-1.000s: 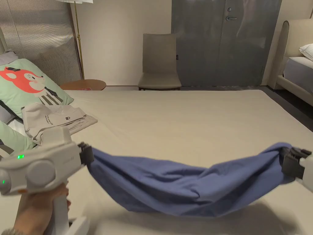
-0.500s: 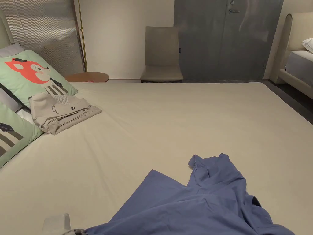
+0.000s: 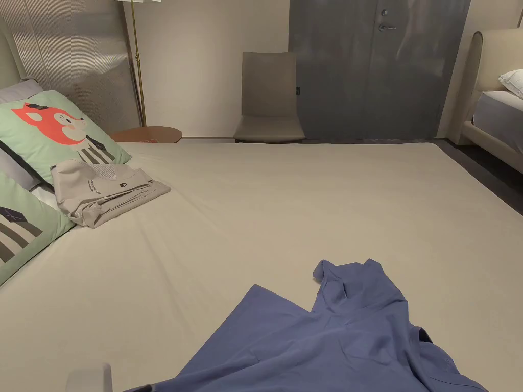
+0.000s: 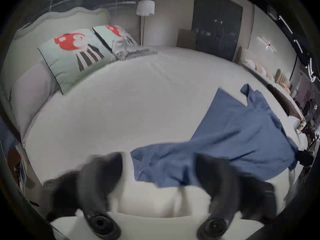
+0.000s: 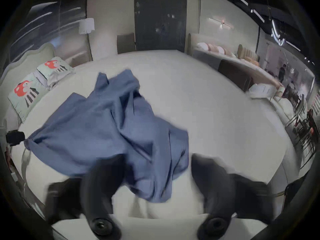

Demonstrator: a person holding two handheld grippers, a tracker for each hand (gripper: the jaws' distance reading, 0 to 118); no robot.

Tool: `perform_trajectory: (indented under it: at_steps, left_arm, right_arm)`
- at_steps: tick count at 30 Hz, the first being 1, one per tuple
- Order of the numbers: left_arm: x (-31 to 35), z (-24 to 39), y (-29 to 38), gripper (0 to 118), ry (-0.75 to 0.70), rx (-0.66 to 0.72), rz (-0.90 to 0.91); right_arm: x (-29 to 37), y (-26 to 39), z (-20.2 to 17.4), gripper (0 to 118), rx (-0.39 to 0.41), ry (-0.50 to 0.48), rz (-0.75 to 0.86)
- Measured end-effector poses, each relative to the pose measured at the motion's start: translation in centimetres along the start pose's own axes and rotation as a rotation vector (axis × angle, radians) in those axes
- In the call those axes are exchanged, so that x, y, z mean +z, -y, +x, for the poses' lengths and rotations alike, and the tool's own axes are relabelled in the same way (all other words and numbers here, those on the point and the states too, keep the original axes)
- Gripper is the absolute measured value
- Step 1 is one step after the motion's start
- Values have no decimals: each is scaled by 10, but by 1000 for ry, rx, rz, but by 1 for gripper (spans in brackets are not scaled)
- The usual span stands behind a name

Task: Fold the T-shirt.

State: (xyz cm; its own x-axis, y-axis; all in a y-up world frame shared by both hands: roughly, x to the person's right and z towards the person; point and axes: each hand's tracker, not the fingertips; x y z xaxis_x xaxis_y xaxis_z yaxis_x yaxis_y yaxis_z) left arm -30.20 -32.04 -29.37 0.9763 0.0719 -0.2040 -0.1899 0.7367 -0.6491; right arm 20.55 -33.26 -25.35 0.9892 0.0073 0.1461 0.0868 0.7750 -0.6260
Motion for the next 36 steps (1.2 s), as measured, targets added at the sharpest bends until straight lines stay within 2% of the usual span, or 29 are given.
perform_trajectory:
  at_steps: [2, 3, 6, 8, 9, 10, 11, 12, 13, 14, 15, 21, 22, 23, 24, 25, 26, 27, 33, 35, 36]
  left_arm:
    - [26, -1, -13, 111, 35, 20, 103]
    - [36, -2, -20, 107, 15, 9, 146]
    - [64, 3, -39, 107, -13, 1, 281]
    - [80, 8, -45, 105, -20, 3, 364]
    - [87, 8, -47, 94, -21, 6, 397]
    - [94, 8, -47, 75, -23, 11, 421]
    - [96, 10, -48, 51, -30, 12, 422]
    - [97, 10, -48, 14, -34, 15, 417]
    - [98, 8, -48, 1, -46, 20, 410]
    - [97, 5, -47, 0, -34, 28, 400]
    - [94, 3, -46, 0, -11, 34, 378]
    - [62, -12, -46, 1, 3, 109, 181]
    - [49, -17, -48, 4, 7, 132, 136]
    - [38, -20, -53, 18, 14, 148, 51]
    - [24, -24, -56, 58, 19, 180, -12]
    - [8, -28, -58, 84, 12, 216, -78]
    - [-10, -30, -60, 101, -4, 223, -149]
    - [-19, -31, -61, 103, -1, 228, -192]
    - [-80, -26, -55, 97, -32, 249, -392]
    - [-92, -22, -51, 82, -36, 222, -410]
    - [-94, -20, -49, 68, -43, 215, -413]
  right_arm:
    - [21, -15, -4, 109, -23, -37, 181]
    - [28, -24, -8, 108, -23, -55, 239]
    - [42, -53, -27, 108, 6, -16, 376]
    - [47, -70, -41, 104, 17, -33, 448]
    - [50, -75, -46, 90, 15, -57, 472]
    - [52, -79, -53, 73, 7, -71, 491]
    - [53, -83, -58, 53, -3, -82, 494]
    - [52, -85, -61, 26, -5, -94, 493]
    - [52, -86, -66, 12, -15, -102, 501]
    - [51, -87, -71, 4, -14, -107, 504]
    - [51, -87, -75, 1, -7, -109, 504]
    - [41, -84, -89, 1, 41, -162, 466]
    - [39, -83, -91, 1, 48, -166, 458]
    - [38, -82, -92, 1, 51, -171, 450]
    - [36, -82, -93, 1, 52, -175, 444]
    - [35, -81, -93, 1, 51, -179, 437]
    - [33, -80, -93, 1, 52, -181, 433]
    - [31, -80, -94, 1, 56, -182, 428]
    - [22, -77, -90, 1, 58, -170, 390]
    - [19, -75, -87, 1, 57, -164, 377]
    - [17, -74, -87, 1, 57, -162, 371]
